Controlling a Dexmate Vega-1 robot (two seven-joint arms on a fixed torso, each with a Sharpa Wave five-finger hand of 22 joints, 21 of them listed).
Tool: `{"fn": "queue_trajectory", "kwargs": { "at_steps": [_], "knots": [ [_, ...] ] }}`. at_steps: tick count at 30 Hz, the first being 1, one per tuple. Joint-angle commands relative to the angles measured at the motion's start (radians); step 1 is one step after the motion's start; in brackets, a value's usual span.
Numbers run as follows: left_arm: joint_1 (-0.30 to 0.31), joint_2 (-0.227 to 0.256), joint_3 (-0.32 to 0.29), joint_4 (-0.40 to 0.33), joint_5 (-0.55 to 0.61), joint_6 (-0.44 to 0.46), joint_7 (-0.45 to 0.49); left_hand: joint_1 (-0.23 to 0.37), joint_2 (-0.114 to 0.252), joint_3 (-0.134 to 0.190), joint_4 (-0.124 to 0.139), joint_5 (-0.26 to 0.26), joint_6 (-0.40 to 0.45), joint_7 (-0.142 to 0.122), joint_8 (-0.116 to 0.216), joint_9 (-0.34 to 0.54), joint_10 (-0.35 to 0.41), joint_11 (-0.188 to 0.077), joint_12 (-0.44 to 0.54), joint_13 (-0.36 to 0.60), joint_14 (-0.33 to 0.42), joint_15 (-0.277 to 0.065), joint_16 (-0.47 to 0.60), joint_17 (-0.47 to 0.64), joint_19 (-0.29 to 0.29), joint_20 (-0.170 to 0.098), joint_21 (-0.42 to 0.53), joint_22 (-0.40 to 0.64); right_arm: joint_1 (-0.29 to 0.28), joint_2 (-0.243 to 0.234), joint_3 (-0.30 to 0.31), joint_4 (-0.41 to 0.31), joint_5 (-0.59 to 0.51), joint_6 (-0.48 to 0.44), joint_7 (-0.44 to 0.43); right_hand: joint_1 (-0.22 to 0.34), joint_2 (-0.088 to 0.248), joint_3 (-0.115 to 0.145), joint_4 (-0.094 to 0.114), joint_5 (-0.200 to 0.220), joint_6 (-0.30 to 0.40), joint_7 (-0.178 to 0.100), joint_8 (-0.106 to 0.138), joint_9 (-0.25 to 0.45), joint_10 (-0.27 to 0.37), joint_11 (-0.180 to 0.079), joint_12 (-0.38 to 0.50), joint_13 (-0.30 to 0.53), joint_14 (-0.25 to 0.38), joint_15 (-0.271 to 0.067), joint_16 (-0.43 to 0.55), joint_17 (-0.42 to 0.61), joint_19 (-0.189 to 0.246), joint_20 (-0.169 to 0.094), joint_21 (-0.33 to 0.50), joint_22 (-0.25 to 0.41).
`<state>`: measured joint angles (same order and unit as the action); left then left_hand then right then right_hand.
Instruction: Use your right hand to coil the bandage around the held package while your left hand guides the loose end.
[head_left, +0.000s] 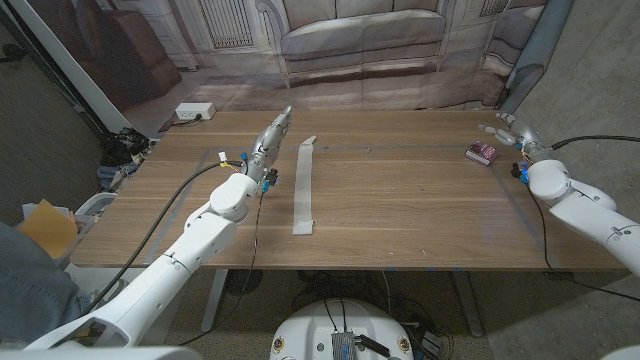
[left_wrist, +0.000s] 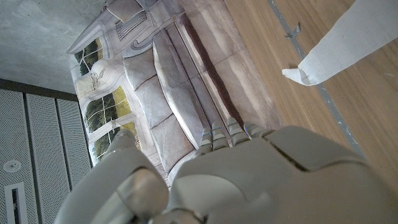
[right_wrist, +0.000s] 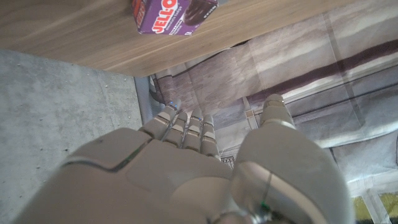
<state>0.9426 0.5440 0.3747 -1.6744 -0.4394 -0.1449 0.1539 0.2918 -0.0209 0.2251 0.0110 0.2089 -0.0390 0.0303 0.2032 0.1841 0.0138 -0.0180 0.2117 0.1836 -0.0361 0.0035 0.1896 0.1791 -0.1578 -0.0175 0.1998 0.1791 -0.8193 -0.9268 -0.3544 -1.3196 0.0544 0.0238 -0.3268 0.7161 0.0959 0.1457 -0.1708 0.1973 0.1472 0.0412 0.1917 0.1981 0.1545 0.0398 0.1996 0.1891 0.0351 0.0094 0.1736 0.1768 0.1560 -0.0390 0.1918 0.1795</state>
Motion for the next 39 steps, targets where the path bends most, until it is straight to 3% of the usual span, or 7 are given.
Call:
{"fn": "queue_trajectory", "kwargs": {
  "at_steps": [1, 9, 18, 28, 39],
  "knots": [
    [0.007, -0.002, 0.001, -0.009, 0.006, -0.013, 0.008, 0.002, -0.004, -0.002, -0.003, -0.001, 0.006, 0.002, -0.002, 0.001, 0.004, -0.001, -0.004, 0.004, -0.006, -0.009, -0.002, 0.003, -0.004, 0.003, -0.003, 0.004, 0.027, -0.047, -0.046, -0.024, -0.037, -0.114, 0.059, 0.033, 0.004, 0.019, -0.003, -0.001, -0.028, 0.006, -0.004, 0.006, -0.012, 0.029, -0.001, 0.005, -0.02, 0.007, 0.0, 0.004, -0.014, -0.025, -0.003, 0.001],
    [0.009, -0.001, 0.002, -0.013, 0.007, -0.014, 0.007, 0.001, -0.003, -0.004, -0.002, -0.001, 0.009, 0.004, -0.001, 0.001, 0.005, -0.001, -0.004, 0.004, -0.006, -0.009, -0.002, 0.003, -0.007, 0.005, -0.003, 0.004, 0.041, -0.065, -0.067, -0.037, -0.047, -0.174, 0.096, 0.057, 0.002, 0.032, -0.002, -0.002, -0.059, 0.022, -0.006, 0.007, -0.032, 0.045, -0.003, 0.005, -0.039, 0.024, 0.001, 0.004, -0.033, -0.012, -0.005, 0.002],
    [0.011, 0.002, 0.0, -0.012, 0.002, -0.02, -0.001, -0.002, -0.002, -0.006, 0.001, -0.001, 0.008, 0.0, -0.002, 0.001, 0.005, -0.003, -0.005, 0.004, -0.007, -0.01, -0.002, 0.004, -0.012, 0.011, -0.004, 0.005, 0.084, -0.073, -0.105, -0.031, -0.055, -0.253, 0.173, 0.073, 0.001, 0.04, -0.002, -0.001, -0.052, 0.027, 0.001, 0.007, -0.038, 0.042, -0.001, 0.005, -0.044, 0.028, 0.002, 0.004, -0.04, -0.008, -0.004, 0.002],
    [0.011, 0.008, -0.001, -0.018, 0.001, -0.014, -0.005, -0.006, -0.001, -0.009, 0.004, -0.002, 0.007, -0.002, -0.004, 0.001, 0.005, -0.003, -0.005, 0.004, -0.007, -0.01, -0.001, 0.004, -0.016, 0.013, -0.004, 0.005, 0.151, -0.067, -0.156, 0.007, -0.079, -0.297, 0.253, 0.102, -0.005, 0.057, 0.003, 0.004, -0.091, 0.015, -0.004, 0.005, -0.108, 0.041, -0.013, 0.005, -0.099, 0.038, -0.003, 0.005, -0.08, 0.0, -0.008, 0.003],
    [0.01, 0.011, -0.003, -0.018, -0.003, -0.009, -0.008, -0.01, 0.001, -0.012, 0.007, -0.002, 0.01, -0.002, -0.003, 0.001, 0.006, -0.005, -0.006, 0.004, -0.009, -0.011, -0.001, 0.004, -0.02, 0.015, -0.004, 0.005, 0.21, -0.046, -0.216, 0.055, -0.121, -0.329, 0.309, 0.113, -0.007, 0.064, 0.005, 0.005, -0.11, -0.007, -0.005, 0.004, -0.141, 0.037, -0.016, 0.005, -0.117, 0.042, -0.001, 0.005, -0.093, -0.012, -0.006, 0.003]
  ]
}}
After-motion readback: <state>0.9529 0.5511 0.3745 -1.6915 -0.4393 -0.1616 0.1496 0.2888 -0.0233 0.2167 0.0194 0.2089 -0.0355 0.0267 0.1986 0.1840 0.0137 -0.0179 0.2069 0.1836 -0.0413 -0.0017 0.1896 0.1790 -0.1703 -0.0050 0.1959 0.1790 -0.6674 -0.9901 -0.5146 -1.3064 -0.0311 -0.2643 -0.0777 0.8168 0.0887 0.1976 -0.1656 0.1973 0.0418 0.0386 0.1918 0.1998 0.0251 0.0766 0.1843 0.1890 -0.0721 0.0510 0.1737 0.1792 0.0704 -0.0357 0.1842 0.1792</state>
